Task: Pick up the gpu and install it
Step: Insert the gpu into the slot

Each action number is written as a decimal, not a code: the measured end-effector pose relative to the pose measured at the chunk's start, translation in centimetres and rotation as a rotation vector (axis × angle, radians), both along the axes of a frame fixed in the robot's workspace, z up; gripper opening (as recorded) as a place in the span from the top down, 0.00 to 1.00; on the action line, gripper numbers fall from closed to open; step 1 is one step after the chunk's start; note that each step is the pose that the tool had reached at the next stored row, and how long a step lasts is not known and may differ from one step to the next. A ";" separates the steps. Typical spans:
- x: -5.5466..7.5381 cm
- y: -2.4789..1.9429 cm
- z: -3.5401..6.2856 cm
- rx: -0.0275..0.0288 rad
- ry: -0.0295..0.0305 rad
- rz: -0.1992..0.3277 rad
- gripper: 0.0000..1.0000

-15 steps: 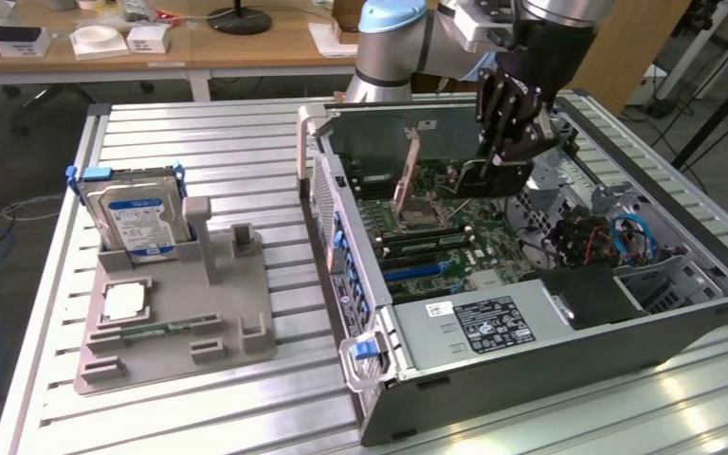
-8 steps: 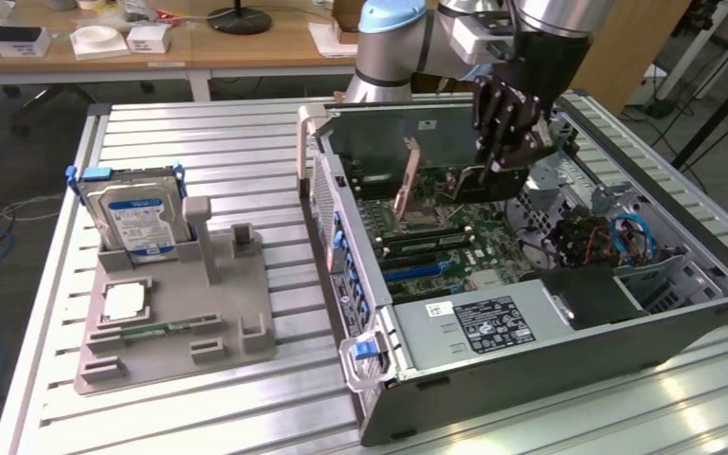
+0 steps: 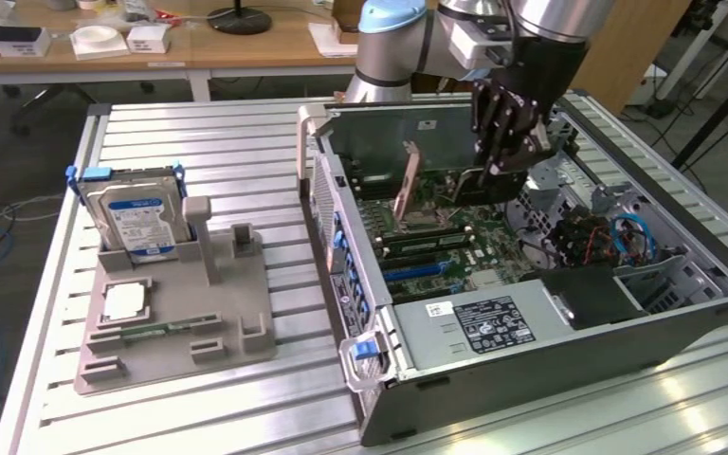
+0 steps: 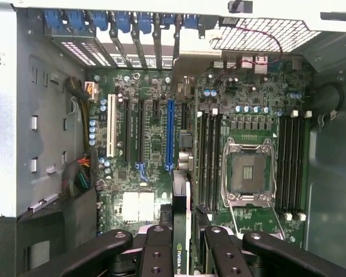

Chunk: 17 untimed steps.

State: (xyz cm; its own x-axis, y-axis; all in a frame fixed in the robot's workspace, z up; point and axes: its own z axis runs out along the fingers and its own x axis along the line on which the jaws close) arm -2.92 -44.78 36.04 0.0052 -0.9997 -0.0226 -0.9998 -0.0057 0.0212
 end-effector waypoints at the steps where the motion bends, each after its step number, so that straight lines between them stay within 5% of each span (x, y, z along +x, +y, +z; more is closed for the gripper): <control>1: 0.0 0.00 -0.11 -0.0001 0.0000 -0.001 0.74; 17: -1.1 0.00 -2.49 -0.0001 0.0000 -0.003 0.74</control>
State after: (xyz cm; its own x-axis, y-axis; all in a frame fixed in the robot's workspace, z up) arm -3.97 -44.78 33.55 0.0022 -0.9997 -0.0226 -0.9998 -0.0027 0.0212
